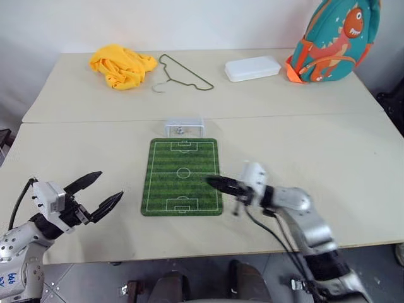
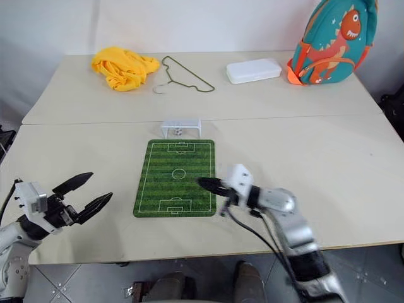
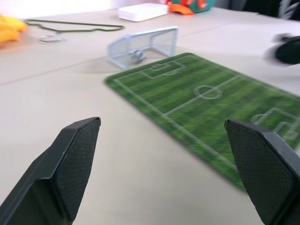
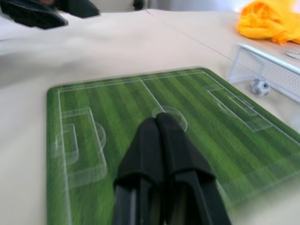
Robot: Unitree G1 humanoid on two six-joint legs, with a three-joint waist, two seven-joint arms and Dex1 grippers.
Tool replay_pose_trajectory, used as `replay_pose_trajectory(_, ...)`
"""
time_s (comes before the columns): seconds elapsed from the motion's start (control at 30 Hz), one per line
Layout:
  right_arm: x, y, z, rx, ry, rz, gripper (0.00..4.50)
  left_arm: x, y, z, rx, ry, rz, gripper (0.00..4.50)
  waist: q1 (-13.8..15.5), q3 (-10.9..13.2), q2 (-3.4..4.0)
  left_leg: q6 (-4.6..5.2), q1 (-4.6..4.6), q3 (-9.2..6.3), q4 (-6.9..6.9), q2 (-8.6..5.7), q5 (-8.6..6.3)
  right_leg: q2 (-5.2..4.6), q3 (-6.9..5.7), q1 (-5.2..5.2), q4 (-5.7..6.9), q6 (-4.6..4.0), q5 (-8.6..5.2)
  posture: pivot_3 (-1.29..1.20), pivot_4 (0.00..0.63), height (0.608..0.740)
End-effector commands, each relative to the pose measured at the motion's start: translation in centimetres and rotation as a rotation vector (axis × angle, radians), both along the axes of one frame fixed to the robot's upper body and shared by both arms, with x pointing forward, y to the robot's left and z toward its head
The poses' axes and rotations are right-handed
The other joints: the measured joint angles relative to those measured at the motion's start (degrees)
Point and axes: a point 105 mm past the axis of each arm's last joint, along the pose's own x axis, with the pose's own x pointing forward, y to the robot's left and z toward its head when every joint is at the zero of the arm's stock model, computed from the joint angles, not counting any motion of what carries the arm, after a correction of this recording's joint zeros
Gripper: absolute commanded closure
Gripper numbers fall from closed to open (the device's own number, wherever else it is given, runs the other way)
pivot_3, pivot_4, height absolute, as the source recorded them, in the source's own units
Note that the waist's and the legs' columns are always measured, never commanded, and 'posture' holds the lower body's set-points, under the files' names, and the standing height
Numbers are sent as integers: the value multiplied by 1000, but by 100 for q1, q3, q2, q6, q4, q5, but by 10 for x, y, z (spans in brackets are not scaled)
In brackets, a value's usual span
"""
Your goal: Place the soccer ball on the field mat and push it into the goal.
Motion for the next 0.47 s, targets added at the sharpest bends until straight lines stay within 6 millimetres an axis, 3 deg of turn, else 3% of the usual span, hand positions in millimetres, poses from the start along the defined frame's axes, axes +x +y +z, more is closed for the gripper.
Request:
replay_pose_trajectory(0.03,-18,-35,24,37,-87,-5,4309,-1,10,-2,70,1,45,0,7,0,0,0,1,1,-1,2,0,0,-1,0,0,0,0,0,150,740)
replay_pose_trajectory(0.1,-29,-57,25,10,-82,-26,3984,-2,13,-3,81,4,51,0,22,2,2,-2,5,7,-4,9,-1,7,1,-2,2,-1,-1,0,150,740)
replay_pose_trajectory(0.27,-41,-92,37,-25,-158,-146,2346,-2,19,-4,93,-3,35,0,44,2,-1,-2,6,11,2,10,-2,7,6,-1,4,-1,0,0,150,740)
replay_pose_trajectory(0.47,-41,-113,33,-37,-177,-253,388,1,18,-7,85,-12,25,0,47,1,-2,-2,6,10,3,10,-2,5,6,-1,6,-1,0,0,150,740)
